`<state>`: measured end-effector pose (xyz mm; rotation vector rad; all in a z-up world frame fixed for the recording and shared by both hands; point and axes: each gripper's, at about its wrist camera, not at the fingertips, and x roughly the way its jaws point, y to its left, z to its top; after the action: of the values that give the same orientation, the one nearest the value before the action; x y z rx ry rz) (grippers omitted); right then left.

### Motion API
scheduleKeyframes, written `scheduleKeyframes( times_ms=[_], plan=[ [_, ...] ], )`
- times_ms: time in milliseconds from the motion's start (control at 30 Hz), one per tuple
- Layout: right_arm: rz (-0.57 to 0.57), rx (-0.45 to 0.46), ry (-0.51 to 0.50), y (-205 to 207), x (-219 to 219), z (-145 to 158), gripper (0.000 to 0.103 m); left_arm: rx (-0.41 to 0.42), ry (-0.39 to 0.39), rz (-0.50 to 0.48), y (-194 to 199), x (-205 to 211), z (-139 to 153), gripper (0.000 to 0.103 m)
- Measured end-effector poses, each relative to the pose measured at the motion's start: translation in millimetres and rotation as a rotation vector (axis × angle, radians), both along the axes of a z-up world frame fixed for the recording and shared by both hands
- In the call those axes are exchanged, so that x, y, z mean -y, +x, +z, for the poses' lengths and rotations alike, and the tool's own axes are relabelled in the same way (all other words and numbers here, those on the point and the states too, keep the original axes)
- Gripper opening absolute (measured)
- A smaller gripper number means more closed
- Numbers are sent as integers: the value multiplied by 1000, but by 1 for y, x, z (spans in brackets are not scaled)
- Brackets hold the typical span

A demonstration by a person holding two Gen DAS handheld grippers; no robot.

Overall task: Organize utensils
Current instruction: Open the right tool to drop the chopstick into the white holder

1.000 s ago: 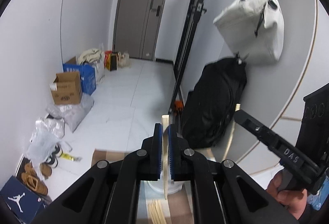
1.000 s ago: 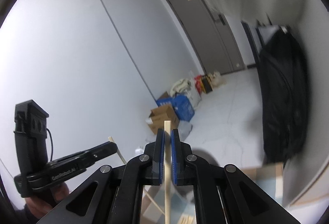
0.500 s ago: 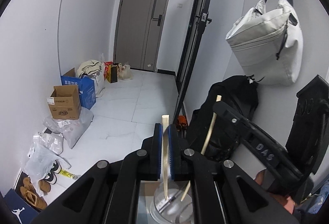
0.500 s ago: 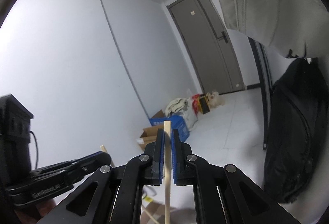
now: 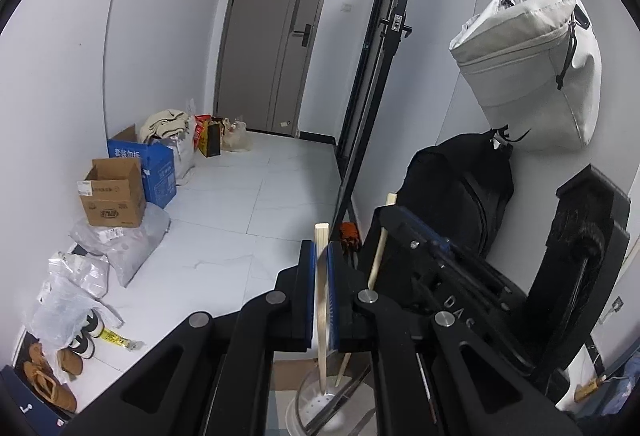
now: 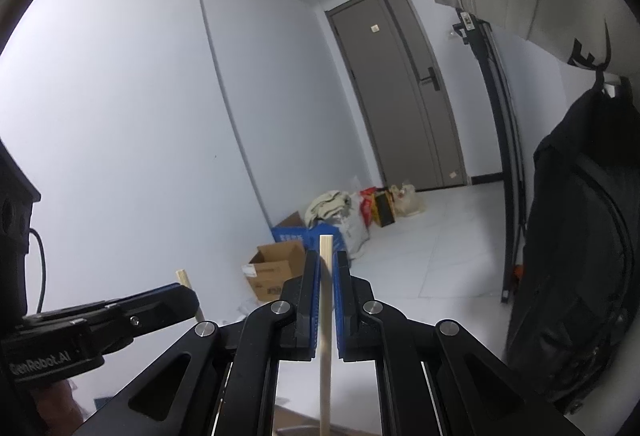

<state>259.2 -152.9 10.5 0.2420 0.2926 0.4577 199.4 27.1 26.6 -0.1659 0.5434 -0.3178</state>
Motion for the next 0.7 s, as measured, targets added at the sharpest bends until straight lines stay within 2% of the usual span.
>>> scheduleKeyframes(
  times_ms=[200, 467, 500, 533, 600, 633, 700],
  plan=[
    [23, -30, 16, -6, 7, -8, 6, -7, -4, -45, -2, 2, -7, 2],
    [108, -129, 39, -16, 18, -14, 9, -72, -47, -141, 2, 5, -10, 3],
    [118, -145, 46, -17, 20, -15, 9, -81, -48, -148, 2, 5, -9, 10],
    [122, -161, 53, -19, 22, -16, 14, -87, -41, -144, 1, 5, -8, 18],
    [114, -177, 73, -25, 29, -15, 22, -91, -30, -133, -3, 4, -5, 28],
    [107, -181, 84, -30, 32, -14, 29, -89, -26, -116, -7, 2, -2, 36],
    [80, -186, 99, -40, 39, -11, 44, -80, -25, -85, -16, -3, 0, 44]
  ],
)
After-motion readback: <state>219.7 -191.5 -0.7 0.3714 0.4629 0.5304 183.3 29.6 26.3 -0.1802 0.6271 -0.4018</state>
